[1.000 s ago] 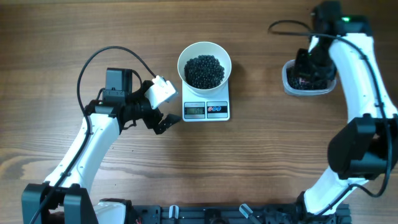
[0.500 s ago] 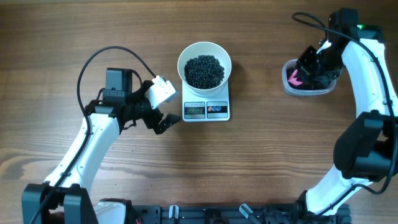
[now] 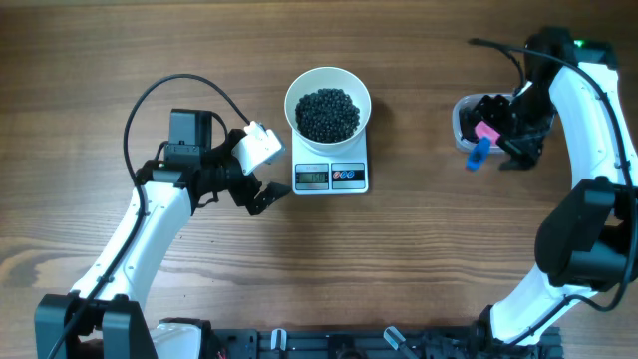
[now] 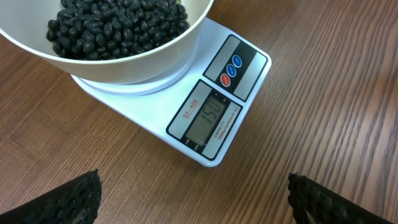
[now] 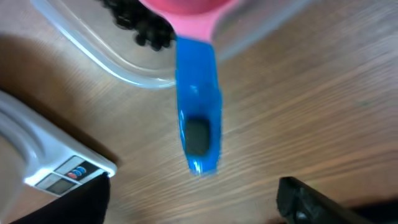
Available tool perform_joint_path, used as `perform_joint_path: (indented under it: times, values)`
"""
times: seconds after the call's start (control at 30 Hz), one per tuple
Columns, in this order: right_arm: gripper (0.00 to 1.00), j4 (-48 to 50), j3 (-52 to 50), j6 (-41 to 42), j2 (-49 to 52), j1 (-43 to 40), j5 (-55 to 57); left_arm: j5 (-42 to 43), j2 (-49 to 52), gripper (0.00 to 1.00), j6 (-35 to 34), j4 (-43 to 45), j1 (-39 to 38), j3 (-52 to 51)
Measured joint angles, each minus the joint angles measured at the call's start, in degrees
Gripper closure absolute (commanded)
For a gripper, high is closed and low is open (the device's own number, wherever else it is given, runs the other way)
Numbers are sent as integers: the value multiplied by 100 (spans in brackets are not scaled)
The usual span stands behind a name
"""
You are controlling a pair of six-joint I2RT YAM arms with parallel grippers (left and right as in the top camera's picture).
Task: Scoop item into bowl and weigh 150g on scale
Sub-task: 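Lower the pink scoop into the tub and open the right gripper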
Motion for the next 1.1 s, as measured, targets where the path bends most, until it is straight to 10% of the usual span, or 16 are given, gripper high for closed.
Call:
perform_joint_path:
  times: [1.1]
  values:
    - [0,-249,662,-1113,-2946,-9,-267,0,0,0,0,0,0,0]
